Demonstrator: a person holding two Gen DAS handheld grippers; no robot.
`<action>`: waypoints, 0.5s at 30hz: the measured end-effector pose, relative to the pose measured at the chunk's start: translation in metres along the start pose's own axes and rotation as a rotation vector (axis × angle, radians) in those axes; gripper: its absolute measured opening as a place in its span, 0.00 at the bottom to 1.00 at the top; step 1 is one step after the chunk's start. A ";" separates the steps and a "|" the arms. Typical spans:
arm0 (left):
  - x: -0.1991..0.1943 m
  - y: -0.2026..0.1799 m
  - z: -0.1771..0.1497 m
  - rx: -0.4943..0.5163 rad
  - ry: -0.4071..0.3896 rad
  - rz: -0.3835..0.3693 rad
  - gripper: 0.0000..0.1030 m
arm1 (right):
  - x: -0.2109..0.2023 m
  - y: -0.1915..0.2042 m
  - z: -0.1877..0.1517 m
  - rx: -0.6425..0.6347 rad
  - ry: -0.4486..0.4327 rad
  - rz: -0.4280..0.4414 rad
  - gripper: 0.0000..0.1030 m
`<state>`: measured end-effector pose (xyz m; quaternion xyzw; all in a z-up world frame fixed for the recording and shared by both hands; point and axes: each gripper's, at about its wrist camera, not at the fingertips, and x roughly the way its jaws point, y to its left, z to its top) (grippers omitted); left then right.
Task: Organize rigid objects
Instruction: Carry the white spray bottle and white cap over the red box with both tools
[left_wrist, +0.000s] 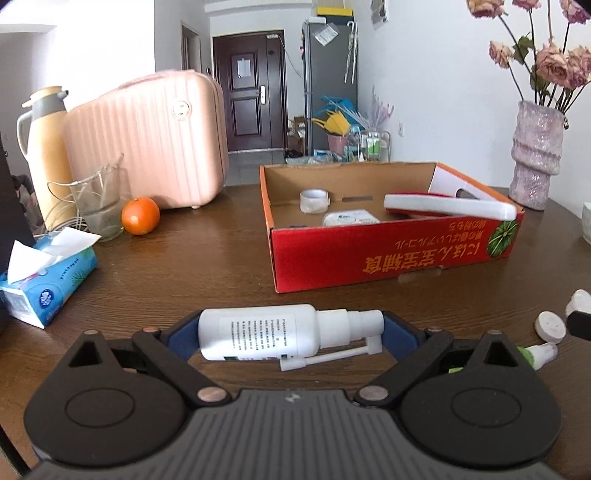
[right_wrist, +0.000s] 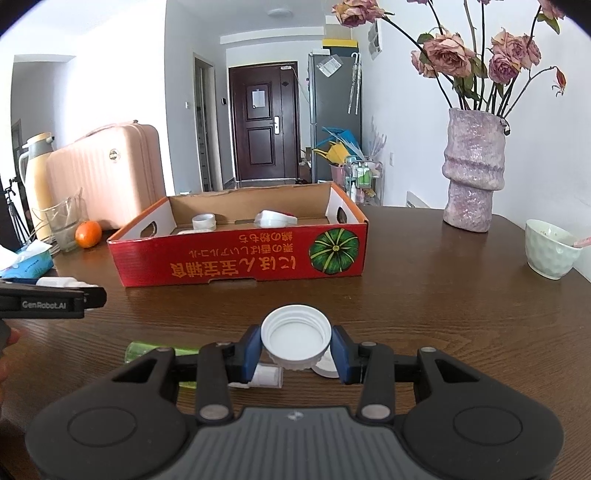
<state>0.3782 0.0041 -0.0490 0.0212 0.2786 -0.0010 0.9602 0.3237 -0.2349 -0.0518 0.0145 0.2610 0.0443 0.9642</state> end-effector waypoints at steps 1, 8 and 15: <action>-0.005 -0.001 0.000 -0.005 -0.009 0.003 0.96 | -0.001 0.001 0.000 -0.002 -0.003 0.003 0.38; -0.032 -0.010 -0.002 -0.025 -0.050 0.005 0.96 | -0.010 0.006 -0.001 -0.014 -0.023 0.027 0.38; -0.049 -0.022 -0.007 -0.030 -0.067 0.000 0.96 | -0.018 0.010 -0.002 -0.018 -0.038 0.051 0.38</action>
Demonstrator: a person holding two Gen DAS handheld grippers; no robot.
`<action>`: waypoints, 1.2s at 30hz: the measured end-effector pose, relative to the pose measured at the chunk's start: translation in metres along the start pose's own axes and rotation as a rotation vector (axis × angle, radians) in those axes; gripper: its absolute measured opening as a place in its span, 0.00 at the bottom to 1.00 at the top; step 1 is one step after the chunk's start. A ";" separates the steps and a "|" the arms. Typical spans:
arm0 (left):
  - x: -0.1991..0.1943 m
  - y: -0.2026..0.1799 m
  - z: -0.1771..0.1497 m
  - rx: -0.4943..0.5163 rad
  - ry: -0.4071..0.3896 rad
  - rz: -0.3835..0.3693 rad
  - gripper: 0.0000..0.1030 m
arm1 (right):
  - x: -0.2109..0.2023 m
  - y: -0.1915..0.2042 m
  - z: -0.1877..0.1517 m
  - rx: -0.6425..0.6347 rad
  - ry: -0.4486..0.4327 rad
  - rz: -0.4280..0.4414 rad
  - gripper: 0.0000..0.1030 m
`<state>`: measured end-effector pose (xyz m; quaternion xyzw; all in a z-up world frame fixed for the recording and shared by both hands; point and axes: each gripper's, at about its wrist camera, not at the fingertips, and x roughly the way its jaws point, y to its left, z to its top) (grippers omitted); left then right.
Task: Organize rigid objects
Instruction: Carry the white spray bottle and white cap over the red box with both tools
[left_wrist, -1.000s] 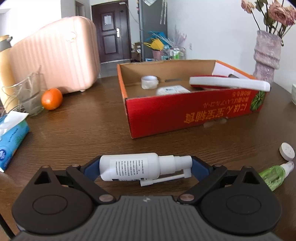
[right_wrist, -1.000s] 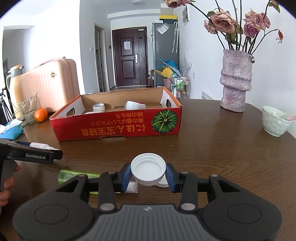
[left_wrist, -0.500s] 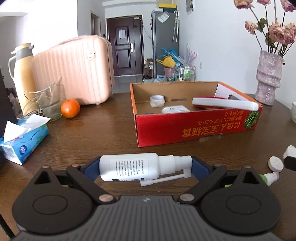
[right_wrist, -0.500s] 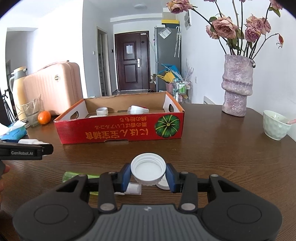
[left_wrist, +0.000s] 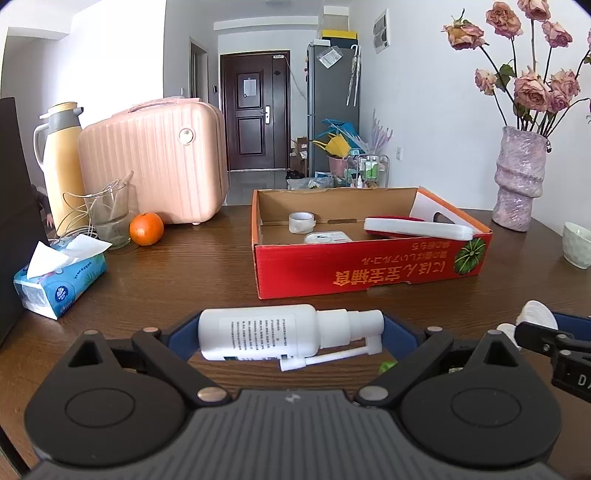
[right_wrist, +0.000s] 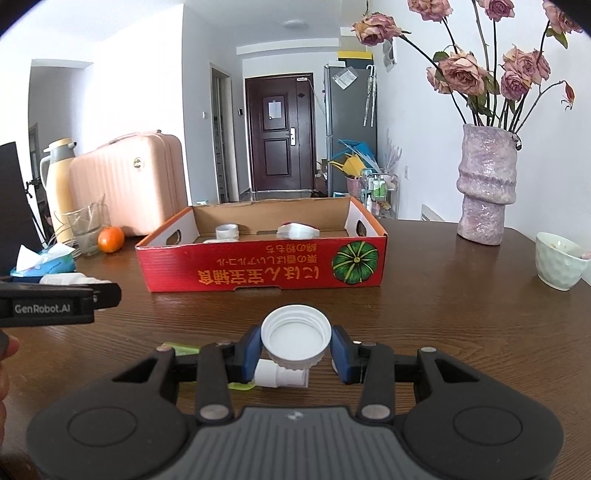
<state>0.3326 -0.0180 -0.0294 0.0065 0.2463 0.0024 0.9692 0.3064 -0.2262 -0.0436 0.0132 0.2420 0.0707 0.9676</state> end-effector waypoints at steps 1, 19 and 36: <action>-0.002 -0.002 0.000 0.000 -0.001 0.001 0.97 | -0.001 0.000 0.000 0.000 -0.001 0.003 0.38; -0.004 -0.023 0.014 0.010 -0.023 0.001 0.97 | 0.002 -0.002 0.011 -0.001 -0.009 0.028 0.38; 0.019 -0.029 0.056 -0.034 -0.064 0.027 0.97 | 0.022 0.005 0.050 -0.043 -0.062 0.039 0.38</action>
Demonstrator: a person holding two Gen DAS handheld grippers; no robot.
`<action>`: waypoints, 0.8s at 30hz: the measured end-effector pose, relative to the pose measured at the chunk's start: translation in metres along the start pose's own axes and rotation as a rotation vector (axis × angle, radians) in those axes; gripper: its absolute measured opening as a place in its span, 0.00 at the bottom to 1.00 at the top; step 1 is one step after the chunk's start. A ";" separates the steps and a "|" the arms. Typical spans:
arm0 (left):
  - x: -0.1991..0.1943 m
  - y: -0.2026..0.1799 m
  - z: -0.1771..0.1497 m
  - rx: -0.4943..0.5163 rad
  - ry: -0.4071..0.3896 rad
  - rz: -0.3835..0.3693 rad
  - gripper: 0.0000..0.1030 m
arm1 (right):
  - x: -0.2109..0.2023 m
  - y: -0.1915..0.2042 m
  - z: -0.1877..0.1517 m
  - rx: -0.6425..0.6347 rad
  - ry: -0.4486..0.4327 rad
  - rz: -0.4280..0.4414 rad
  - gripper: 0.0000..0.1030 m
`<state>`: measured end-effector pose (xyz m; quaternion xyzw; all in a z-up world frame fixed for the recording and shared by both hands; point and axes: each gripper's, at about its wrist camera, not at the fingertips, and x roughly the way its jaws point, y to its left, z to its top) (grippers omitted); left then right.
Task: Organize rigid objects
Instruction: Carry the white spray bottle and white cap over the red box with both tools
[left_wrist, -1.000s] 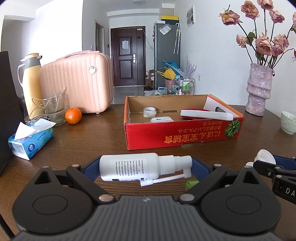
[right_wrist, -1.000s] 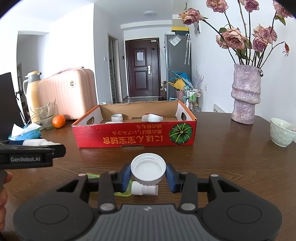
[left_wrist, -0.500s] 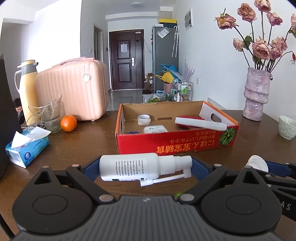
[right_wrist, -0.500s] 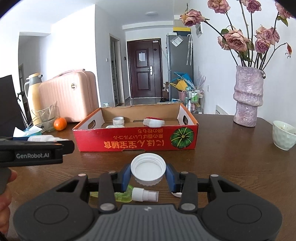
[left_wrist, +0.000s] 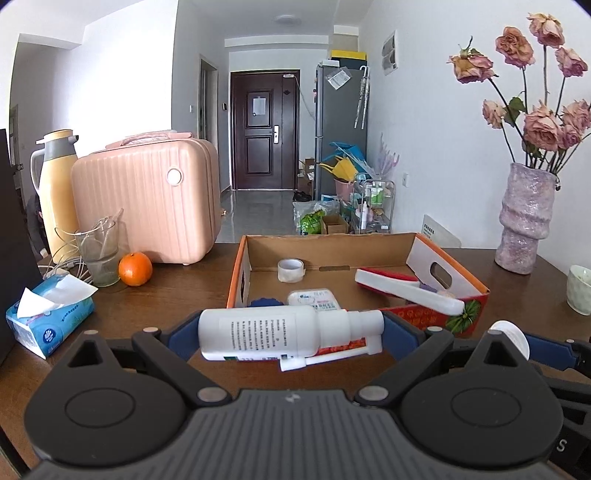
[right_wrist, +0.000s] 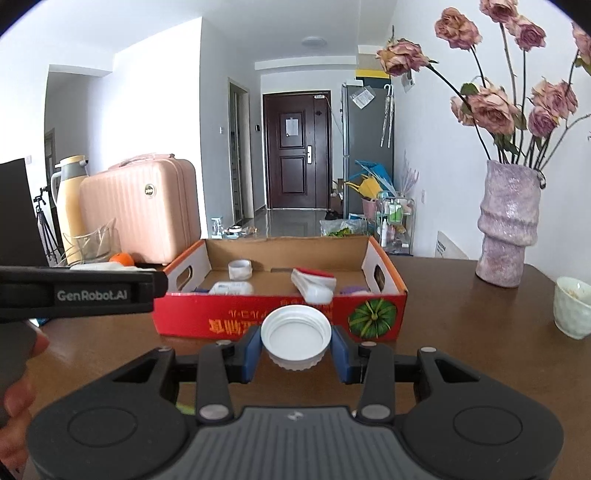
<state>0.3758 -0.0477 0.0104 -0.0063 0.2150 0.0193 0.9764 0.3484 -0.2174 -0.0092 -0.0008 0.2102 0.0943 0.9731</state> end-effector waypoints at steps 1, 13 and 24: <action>0.002 0.000 0.001 -0.002 0.000 0.000 0.97 | 0.003 0.001 0.003 -0.005 -0.004 -0.001 0.38; 0.046 0.007 0.019 -0.036 0.012 0.019 0.97 | 0.047 0.000 0.029 0.011 -0.014 0.015 0.38; 0.086 0.012 0.031 -0.048 0.031 0.043 0.97 | 0.088 -0.005 0.039 0.038 -0.001 0.025 0.38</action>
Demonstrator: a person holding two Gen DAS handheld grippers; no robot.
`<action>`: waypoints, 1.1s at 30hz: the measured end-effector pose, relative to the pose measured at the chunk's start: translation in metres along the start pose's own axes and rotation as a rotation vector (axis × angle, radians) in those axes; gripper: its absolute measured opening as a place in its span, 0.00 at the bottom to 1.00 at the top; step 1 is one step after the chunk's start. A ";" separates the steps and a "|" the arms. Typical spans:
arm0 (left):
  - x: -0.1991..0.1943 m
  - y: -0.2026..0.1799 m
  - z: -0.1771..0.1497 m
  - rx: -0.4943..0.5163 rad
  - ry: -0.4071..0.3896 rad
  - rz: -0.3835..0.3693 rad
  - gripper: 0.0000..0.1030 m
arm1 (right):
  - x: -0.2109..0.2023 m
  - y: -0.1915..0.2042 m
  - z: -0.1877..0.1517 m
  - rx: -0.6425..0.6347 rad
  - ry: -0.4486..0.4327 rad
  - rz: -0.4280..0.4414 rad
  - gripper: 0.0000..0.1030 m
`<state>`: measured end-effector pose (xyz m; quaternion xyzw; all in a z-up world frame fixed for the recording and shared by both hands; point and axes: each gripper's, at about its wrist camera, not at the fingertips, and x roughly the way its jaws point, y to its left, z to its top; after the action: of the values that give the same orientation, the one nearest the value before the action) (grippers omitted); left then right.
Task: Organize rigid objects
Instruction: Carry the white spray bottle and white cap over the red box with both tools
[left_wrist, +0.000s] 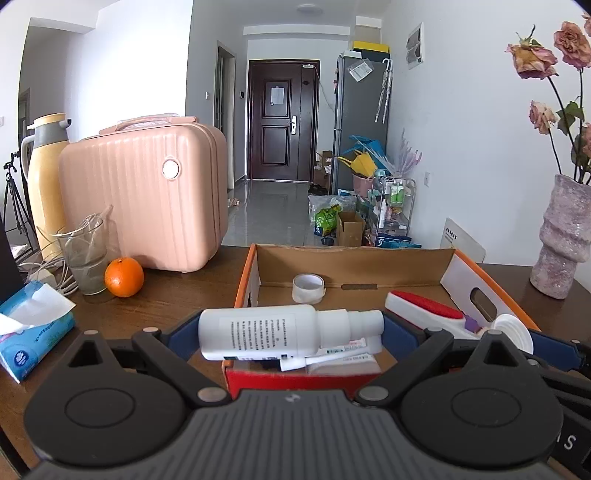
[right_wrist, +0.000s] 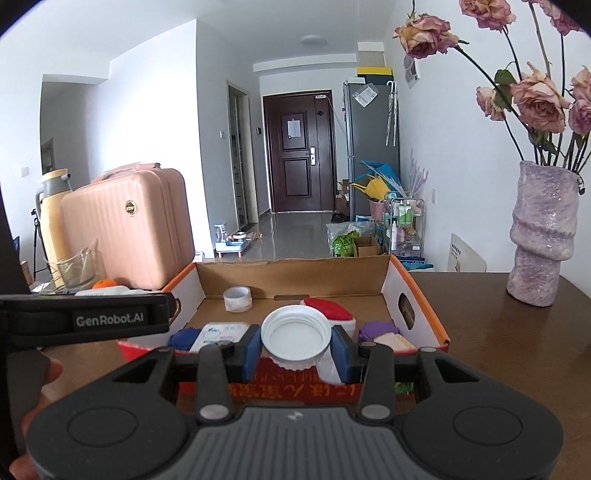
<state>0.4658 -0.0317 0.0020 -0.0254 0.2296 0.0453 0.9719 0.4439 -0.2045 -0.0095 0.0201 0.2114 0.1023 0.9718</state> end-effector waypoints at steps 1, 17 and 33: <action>0.003 0.000 0.001 0.001 -0.001 0.002 0.97 | 0.004 -0.001 0.001 0.001 0.001 -0.001 0.38; 0.053 -0.010 0.020 0.018 0.001 0.003 0.97 | 0.052 -0.016 0.025 0.010 0.014 -0.041 0.38; 0.087 -0.026 0.025 0.043 0.023 -0.009 0.97 | 0.086 -0.036 0.042 0.012 0.047 -0.085 0.38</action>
<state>0.5575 -0.0492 -0.0138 -0.0061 0.2418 0.0359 0.9696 0.5450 -0.2214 -0.0088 0.0147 0.2357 0.0603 0.9698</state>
